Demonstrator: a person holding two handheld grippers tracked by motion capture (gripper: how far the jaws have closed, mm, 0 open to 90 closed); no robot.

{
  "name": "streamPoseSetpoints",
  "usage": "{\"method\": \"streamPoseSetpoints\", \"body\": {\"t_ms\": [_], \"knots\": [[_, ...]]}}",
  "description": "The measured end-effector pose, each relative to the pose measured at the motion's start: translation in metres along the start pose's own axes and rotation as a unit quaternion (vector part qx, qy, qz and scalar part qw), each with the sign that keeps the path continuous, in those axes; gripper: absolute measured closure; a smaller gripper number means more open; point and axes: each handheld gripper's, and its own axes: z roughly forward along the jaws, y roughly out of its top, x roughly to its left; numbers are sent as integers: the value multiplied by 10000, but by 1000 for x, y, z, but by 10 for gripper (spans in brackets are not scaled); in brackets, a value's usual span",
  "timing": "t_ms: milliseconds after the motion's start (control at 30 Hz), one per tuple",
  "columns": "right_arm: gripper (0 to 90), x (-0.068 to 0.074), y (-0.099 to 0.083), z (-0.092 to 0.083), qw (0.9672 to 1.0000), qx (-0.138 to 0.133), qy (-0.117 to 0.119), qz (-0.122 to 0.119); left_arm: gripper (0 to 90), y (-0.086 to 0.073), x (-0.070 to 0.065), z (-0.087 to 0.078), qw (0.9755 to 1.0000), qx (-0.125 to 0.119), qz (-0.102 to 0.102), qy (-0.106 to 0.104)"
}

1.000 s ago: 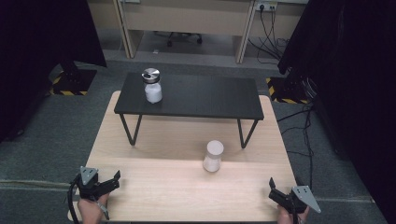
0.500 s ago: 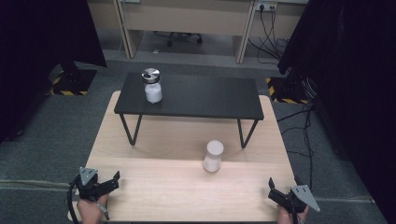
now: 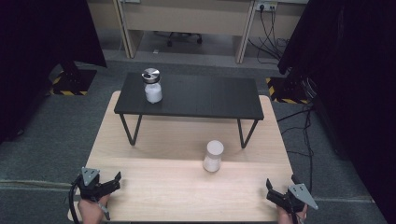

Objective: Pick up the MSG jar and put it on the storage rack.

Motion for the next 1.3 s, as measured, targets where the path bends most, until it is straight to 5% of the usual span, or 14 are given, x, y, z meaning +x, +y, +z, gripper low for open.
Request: {"method": "streamPoseSetpoints", "body": {"t_ms": [700,967,1300], "knots": [[3,-1,2,-1,9999,-73,148,42,0,1,1,0,10000,26,-43,-27],[3,5,5,2,9980,-224,585,39,0,1,0,1,10000,54,1,-23],[3,10,13,16,9903,-373,1338,-45,0,1,0,1,10000,41,9,-30]]}}
